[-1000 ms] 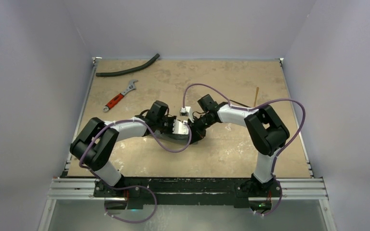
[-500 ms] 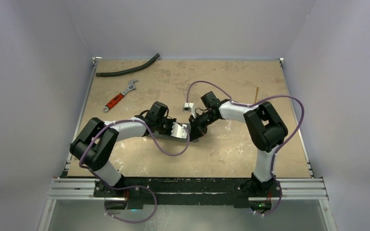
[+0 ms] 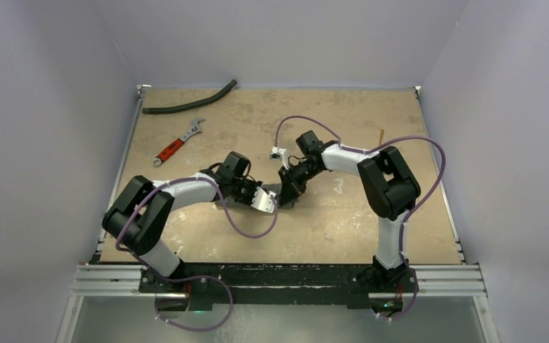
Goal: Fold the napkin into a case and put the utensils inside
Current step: Fold the 2/3-rectangle-folded napkin at the center of the board.
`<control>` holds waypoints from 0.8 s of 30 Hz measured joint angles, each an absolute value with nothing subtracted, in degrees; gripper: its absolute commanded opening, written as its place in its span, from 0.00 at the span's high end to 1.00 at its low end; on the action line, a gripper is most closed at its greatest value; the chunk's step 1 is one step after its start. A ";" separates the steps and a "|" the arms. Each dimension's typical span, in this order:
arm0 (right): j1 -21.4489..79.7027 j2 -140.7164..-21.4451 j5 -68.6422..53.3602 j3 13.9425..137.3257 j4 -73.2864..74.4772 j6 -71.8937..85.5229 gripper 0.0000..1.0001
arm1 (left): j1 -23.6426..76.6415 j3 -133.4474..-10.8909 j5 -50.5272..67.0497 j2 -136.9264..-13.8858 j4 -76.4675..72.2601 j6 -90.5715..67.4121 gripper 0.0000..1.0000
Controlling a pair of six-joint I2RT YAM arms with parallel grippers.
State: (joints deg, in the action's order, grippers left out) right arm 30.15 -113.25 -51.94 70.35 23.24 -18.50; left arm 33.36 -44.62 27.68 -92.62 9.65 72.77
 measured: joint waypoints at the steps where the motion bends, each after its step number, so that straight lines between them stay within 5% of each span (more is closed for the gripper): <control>1: 30.15 -113.43 -51.92 70.50 23.46 -18.35 0.98 | 33.47 -44.71 27.97 -92.55 10.37 73.23 1.00; 24: 30.30 -113.67 -51.03 73.28 26.22 -16.03 0.98 | 35.24 -46.70 30.44 -91.68 17.85 73.91 1.00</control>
